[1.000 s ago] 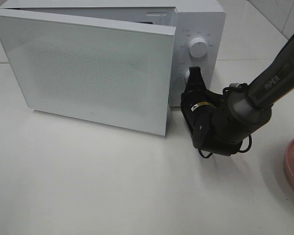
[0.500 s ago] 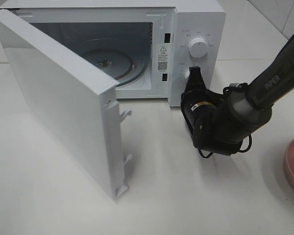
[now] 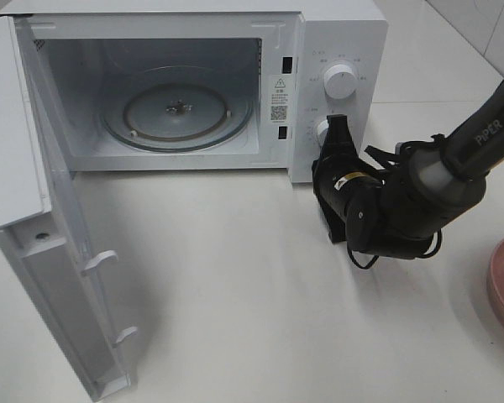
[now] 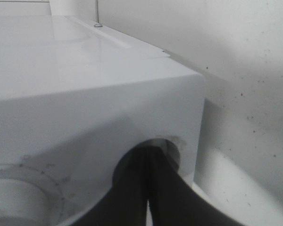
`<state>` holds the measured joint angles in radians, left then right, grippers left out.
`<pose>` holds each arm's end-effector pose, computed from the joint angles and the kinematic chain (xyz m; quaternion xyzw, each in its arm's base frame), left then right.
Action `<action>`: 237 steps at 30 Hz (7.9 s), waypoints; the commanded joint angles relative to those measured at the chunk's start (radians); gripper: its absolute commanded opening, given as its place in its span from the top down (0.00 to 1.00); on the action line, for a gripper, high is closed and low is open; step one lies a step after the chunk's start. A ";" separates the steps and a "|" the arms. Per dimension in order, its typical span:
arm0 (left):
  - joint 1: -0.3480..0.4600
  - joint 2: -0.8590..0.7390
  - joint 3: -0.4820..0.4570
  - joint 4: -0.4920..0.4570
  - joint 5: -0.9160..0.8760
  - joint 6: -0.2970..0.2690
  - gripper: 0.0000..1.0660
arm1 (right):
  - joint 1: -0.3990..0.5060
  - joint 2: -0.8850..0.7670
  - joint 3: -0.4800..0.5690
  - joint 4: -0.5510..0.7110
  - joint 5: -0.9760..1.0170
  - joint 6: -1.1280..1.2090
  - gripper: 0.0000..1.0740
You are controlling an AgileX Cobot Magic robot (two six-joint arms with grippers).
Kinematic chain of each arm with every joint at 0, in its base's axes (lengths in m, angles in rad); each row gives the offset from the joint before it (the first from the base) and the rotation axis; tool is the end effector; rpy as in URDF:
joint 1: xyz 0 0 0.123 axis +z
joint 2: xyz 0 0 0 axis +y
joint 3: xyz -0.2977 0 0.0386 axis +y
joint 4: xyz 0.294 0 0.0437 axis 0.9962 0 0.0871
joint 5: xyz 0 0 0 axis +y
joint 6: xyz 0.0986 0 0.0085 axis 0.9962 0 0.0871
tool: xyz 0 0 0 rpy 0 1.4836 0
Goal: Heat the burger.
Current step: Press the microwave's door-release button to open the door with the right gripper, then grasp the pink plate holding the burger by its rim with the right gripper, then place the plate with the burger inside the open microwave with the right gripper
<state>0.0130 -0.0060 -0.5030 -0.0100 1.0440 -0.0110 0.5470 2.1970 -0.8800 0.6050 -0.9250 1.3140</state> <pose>0.0267 -0.0005 0.2983 -0.0100 0.8464 -0.0045 0.5325 0.3676 0.1713 0.0335 0.5525 0.6070 0.4016 0.4061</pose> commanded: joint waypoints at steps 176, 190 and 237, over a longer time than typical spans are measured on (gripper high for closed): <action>-0.003 -0.018 0.004 -0.002 -0.009 0.001 0.08 | -0.374 -0.457 0.245 -0.877 1.419 -1.059 1.00; -0.003 -0.018 0.004 -0.002 -0.009 0.001 0.08 | -0.352 -0.461 0.233 -0.900 1.479 -1.021 1.00; -0.003 -0.018 0.004 -0.002 -0.009 0.001 0.08 | -0.056 -0.588 0.223 -1.271 1.783 -0.652 1.00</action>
<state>0.0130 -0.0060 -0.5030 -0.0100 1.0440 -0.0110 0.4870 1.6190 -0.6550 -0.6180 0.8120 0.6550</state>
